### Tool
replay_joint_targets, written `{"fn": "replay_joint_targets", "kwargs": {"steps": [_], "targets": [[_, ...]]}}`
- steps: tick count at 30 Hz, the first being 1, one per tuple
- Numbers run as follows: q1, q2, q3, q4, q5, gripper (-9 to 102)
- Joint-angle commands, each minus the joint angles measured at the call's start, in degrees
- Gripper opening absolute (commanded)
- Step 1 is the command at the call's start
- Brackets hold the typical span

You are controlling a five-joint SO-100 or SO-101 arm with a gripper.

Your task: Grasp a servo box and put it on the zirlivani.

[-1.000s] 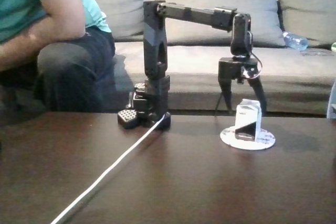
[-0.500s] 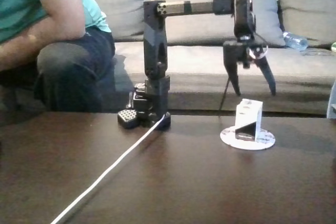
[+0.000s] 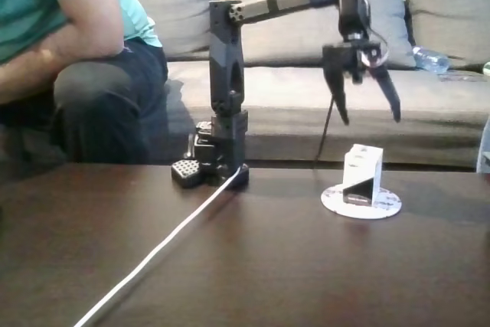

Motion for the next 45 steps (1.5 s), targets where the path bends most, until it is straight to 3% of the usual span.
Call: {"fn": "replay_joint_targets", "kwargs": {"steps": [1,4,7,12,15,23,30,45], "targets": [[6.86,4.57,-4.57,3.60,-2.46,33],[18.02,8.79,-4.22,3.87,-4.92,24],[31.55,10.99,-2.99,3.78,-5.01,1],[46.93,15.73,11.87,1.05,-4.83,0],[53.09,23.99,26.81,-7.47,-4.83,0],[55.90,65.92,66.09,-26.98,-2.20,0],[56.07,100.46,90.62,-25.75,0.88,0],[67.06,95.27,96.77,-25.31,1.58,0]]}}
